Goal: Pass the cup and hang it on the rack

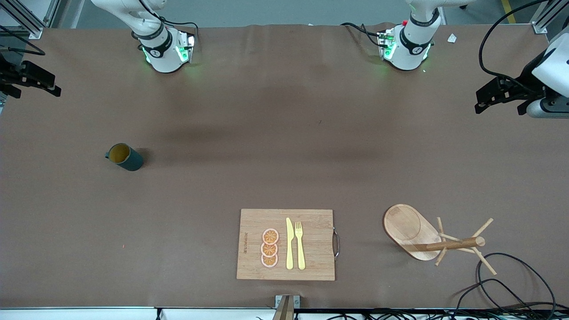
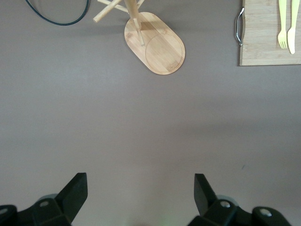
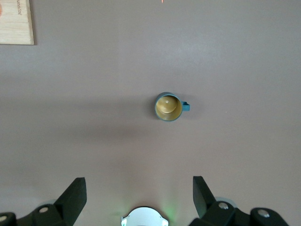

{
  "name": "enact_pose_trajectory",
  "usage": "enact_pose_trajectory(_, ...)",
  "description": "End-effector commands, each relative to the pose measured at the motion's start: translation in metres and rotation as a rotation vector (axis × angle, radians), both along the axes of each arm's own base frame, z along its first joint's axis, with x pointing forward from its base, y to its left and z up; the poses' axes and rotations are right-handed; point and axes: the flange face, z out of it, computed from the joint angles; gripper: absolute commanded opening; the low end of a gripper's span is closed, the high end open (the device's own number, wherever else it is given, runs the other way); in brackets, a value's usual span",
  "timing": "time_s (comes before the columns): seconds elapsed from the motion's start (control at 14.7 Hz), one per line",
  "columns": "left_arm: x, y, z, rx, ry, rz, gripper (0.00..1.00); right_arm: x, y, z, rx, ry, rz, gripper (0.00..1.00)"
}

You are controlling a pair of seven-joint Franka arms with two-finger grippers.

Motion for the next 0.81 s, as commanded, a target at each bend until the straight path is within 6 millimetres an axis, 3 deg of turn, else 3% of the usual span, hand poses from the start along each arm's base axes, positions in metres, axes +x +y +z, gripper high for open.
enact_pose_trajectory(0.0, 0.0016, -0.002, 0.0036, -0.009, -0.004, -0.007, 1.0, -0.0063, -0.0024, -0.0004, 0.002, 0.005, 0.01, 1.0)
enact_pose_trajectory(0.75, 0.001, 0.0065, 0.0034, -0.008, 0.005, 0.006, 1.0, -0.0056, -0.0004, 0.0006, -0.014, 0.0, 0.017, 1.0)
